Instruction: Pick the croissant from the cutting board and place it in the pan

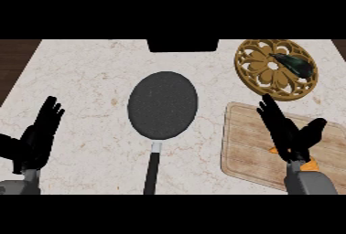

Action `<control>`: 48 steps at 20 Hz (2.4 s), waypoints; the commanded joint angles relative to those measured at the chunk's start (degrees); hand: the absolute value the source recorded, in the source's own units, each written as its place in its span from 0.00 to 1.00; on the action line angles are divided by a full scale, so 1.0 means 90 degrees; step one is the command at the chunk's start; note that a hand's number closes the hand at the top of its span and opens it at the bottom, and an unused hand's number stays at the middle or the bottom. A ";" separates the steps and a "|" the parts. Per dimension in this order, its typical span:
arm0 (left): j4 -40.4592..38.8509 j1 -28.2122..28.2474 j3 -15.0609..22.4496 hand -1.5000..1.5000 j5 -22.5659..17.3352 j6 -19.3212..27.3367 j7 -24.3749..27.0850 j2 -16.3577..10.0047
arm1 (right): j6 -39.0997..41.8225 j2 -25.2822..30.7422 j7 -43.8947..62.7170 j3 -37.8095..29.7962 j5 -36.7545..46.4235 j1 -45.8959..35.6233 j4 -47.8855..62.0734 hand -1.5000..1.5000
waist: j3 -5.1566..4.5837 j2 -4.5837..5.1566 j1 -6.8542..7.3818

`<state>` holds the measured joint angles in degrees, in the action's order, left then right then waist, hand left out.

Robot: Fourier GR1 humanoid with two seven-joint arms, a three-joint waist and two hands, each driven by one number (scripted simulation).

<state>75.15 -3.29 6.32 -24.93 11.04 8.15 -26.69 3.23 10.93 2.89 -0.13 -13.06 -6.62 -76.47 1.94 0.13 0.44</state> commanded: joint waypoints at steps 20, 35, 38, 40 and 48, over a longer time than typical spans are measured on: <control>0.1460 0.0512 0.1142 0.50 0.1738 0.0768 -0.1362 -0.0381 | 0.1324 0.3924 0.0691 -0.1760 0.0974 0.1684 -0.1334 0.00 | -0.0214 -0.0022 -0.0057; 0.1361 0.0587 0.0848 0.50 0.2112 0.0479 -0.1301 -0.0140 | 0.3163 0.4236 0.3503 -0.0630 0.0327 0.0305 -0.2592 0.00 | -0.0219 -0.0015 -0.0025; 0.1596 0.0825 0.0974 0.50 0.2151 0.0516 -0.1389 -0.0044 | 0.3150 0.4098 0.4574 -0.0116 0.0135 -0.0129 -0.2904 0.00 | -0.0222 -0.0019 0.0015; 0.1673 0.0793 0.0990 0.50 0.2279 0.0510 -0.1482 -0.0012 | 0.3533 0.4117 0.4750 -0.0007 -0.0045 -0.0559 -0.2464 0.00 | -0.0219 -0.0009 0.0033; 0.1452 0.0778 0.1003 0.50 0.2542 0.0517 -0.1296 0.0336 | 0.3992 0.3913 0.5685 0.0909 0.0375 -0.0819 -0.2600 0.00 | -0.0223 -0.0011 0.0000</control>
<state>89.44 2.98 14.17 -3.67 14.88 -5.04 -25.95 35.91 46.57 47.78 4.03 -10.36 -12.88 -98.77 -0.04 0.03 0.55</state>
